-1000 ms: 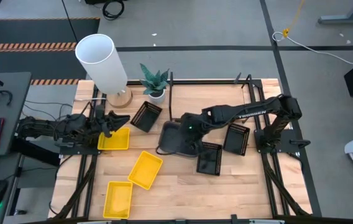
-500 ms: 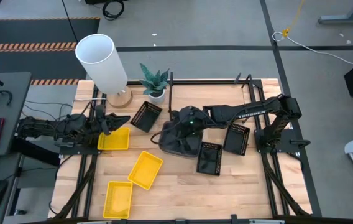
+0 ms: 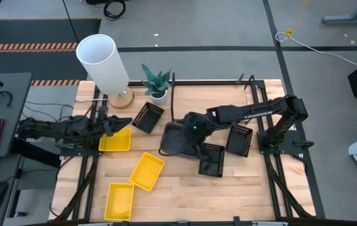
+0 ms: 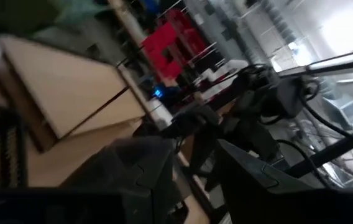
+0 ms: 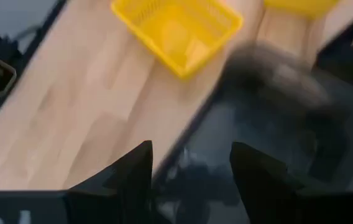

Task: Stack baskets on shelf by color
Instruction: Put the stacked gray bins on the shelf

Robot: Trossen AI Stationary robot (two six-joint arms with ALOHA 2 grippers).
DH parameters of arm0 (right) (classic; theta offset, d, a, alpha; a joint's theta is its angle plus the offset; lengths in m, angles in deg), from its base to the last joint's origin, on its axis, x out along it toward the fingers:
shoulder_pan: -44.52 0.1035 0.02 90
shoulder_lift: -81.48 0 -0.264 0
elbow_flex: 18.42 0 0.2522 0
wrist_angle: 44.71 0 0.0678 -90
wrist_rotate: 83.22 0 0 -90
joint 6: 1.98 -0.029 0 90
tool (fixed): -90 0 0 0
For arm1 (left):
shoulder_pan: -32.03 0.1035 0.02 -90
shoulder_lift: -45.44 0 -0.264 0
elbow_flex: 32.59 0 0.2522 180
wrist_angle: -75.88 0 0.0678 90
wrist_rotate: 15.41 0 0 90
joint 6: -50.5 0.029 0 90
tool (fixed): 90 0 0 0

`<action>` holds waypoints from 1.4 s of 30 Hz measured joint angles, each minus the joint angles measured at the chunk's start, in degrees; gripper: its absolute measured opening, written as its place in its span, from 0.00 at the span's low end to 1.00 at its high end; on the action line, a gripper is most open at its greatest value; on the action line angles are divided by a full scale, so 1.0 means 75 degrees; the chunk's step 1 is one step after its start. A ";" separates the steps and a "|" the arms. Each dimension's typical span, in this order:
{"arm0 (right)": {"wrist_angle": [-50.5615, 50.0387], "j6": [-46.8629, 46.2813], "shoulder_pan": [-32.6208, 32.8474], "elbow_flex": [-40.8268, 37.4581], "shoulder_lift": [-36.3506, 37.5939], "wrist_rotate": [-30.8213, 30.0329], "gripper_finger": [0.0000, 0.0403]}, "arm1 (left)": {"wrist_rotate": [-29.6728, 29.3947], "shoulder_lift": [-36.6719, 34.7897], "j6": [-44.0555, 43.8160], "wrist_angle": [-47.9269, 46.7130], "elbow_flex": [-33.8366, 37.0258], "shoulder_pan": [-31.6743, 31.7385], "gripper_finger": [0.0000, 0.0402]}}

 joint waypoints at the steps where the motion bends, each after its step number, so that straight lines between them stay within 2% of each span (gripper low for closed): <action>1: -0.0066 -0.0005 -0.0006 0.0000 -0.0008 -0.0004 0.54 | -0.0001 0.0000 -0.0235 -0.0107 0.0000 0.0000 0.32; 5: -0.0069 -0.0008 -0.0050 0.0000 -0.0016 -0.0164 0.52 | 0.0001 0.0051 -0.1084 -0.0225 0.0000 0.0003 0.32; 9: -0.0070 -0.0355 -0.0102 0.0000 -0.0019 -0.0749 0.52 | 0.0001 0.0102 -0.1480 -0.0240 0.0000 0.0003 0.32; 12: 0.0019 -0.0242 -0.0154 0.0000 -0.0019 -0.0825 0.52 | -0.0055 0.0099 -0.1773 -0.0229 0.0000 0.0017 0.32; 17: -0.0132 0.1209 -0.0165 -0.0054 -0.0022 -0.0948 0.52 | -0.0345 0.0099 -0.1298 -0.0291 0.0003 0.0017 0.32; 21: -0.0223 0.2040 -0.0168 -0.0563 -0.0034 -0.0937 0.52 | -0.0449 0.0102 -0.0743 -0.0351 0.0003 0.0017 0.32; 25: -0.0370 0.2983 -0.0144 -0.0822 -0.0031 -0.0923 0.52 | -0.0939 0.0099 -0.0566 -0.0196 0.0002 0.0017 0.32; 29: -0.0381 0.4096 -0.0078 -0.0974 -0.0031 -0.1253 0.52 | -0.1443 0.0099 -0.0314 0.0032 0.0003 0.0017 0.32; 42: -0.0452 0.3870 -0.0410 -0.1003 -0.0031 -0.1343 0.51 | -0.1516 0.0099 -0.0288 0.0286 0.0000 0.0017 0.32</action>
